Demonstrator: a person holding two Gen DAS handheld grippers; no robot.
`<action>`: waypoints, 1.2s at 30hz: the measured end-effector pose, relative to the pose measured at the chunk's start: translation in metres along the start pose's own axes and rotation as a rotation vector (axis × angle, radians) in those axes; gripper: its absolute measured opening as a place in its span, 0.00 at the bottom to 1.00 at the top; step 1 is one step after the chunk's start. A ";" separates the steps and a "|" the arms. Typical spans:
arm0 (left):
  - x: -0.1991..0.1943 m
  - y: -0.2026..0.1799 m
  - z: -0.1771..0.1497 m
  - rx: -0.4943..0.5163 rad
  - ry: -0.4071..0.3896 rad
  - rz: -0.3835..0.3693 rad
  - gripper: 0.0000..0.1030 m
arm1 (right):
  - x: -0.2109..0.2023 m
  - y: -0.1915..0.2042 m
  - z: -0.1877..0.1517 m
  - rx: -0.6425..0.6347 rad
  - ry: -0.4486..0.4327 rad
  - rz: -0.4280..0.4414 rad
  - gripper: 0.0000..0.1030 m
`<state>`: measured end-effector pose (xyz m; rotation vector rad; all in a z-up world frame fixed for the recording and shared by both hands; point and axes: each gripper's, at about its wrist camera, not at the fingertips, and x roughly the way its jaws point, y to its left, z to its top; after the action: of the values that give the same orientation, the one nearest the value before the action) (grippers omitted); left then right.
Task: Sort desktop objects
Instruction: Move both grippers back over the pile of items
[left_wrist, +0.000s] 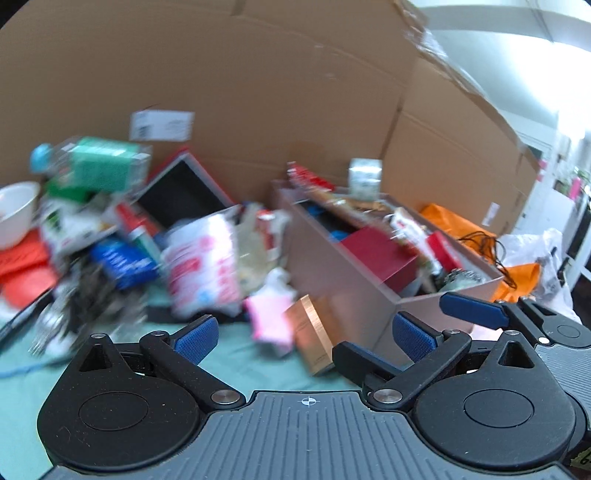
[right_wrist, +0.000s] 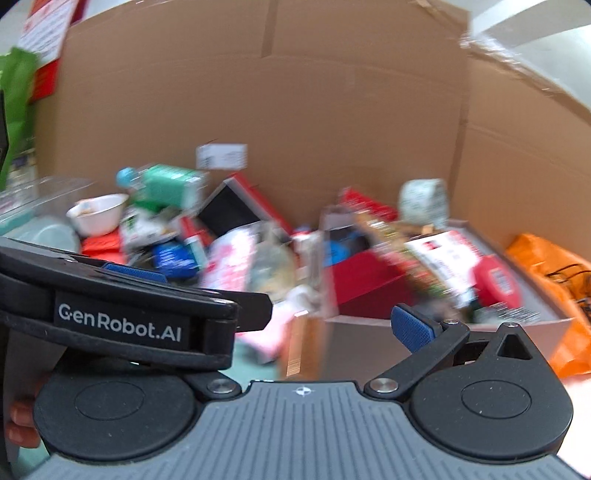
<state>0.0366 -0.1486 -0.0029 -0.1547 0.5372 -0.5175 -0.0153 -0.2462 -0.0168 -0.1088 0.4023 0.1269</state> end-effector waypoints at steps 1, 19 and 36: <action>-0.005 0.007 -0.005 -0.012 0.001 0.009 1.00 | 0.001 0.006 -0.002 0.002 0.009 0.020 1.00; -0.025 0.105 -0.021 -0.137 -0.045 0.137 1.00 | 0.045 0.067 -0.007 0.010 0.090 0.109 1.00; 0.027 0.165 0.002 -0.197 0.001 0.217 0.51 | 0.118 0.064 0.010 0.055 0.105 0.057 0.93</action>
<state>0.1285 -0.0200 -0.0582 -0.2801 0.5977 -0.2528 0.0867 -0.1695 -0.0600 -0.0501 0.5132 0.1666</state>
